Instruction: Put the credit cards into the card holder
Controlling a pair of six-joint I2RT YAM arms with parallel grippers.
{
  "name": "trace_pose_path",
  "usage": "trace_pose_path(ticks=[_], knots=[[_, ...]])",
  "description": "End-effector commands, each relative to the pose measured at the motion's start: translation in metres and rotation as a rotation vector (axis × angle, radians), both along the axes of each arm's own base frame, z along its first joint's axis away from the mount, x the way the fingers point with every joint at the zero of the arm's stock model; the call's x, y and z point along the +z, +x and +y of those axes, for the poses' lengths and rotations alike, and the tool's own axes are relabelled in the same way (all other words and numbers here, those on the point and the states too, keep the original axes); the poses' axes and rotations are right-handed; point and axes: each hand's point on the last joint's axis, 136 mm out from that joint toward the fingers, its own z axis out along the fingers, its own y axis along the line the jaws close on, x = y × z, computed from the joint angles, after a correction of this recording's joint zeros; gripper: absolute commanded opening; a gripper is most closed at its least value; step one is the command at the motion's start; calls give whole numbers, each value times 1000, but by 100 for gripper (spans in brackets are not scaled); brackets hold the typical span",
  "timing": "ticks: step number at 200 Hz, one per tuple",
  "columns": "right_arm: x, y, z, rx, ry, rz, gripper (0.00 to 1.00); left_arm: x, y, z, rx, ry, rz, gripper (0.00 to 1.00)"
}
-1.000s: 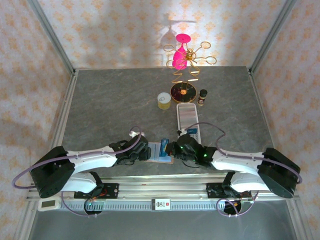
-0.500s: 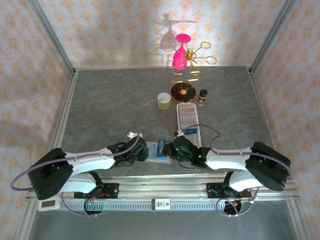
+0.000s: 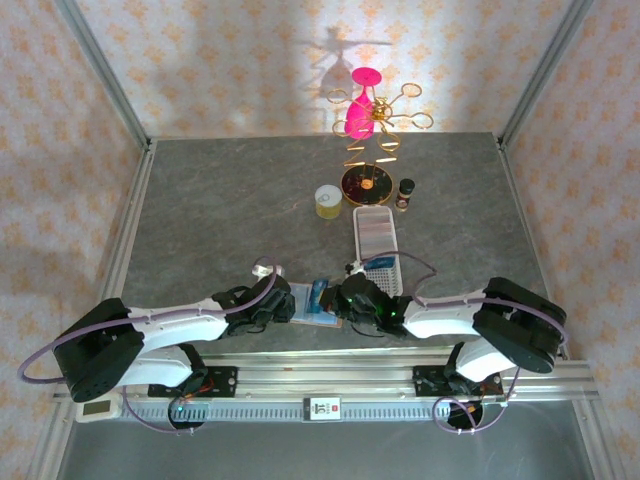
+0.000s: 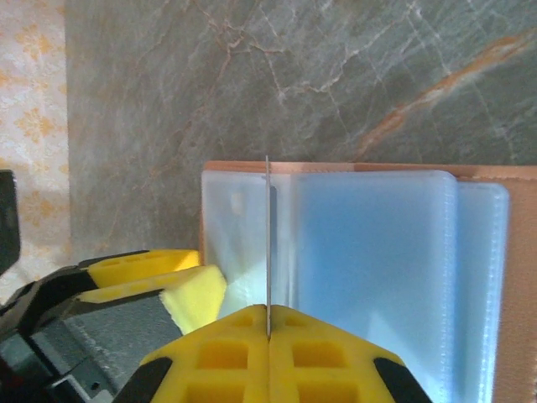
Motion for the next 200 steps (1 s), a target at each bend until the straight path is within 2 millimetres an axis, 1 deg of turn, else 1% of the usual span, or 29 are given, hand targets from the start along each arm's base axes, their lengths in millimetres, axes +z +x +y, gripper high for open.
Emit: trace_pose_path(ticks=[1, 72, 107, 139, 200], knots=[[6, 6, 6, -28, 28, -16, 0, -22, -28, -4, -52, -23, 119, 34], [2, 3, 11, -23, 46, 2, 0, -23, -30, -5, -56, -30, 123, 29], [-6, 2, 6, -34, 19, 16, 0, -23, -31, -6, -55, -35, 125, 26], [-9, 2, 2, -49, 7, 22, 0, -23, -31, -6, -56, -37, 126, 24], [-12, 0, 7, -42, 9, 32, 0, -23, -32, -8, -60, -42, 126, 24]])
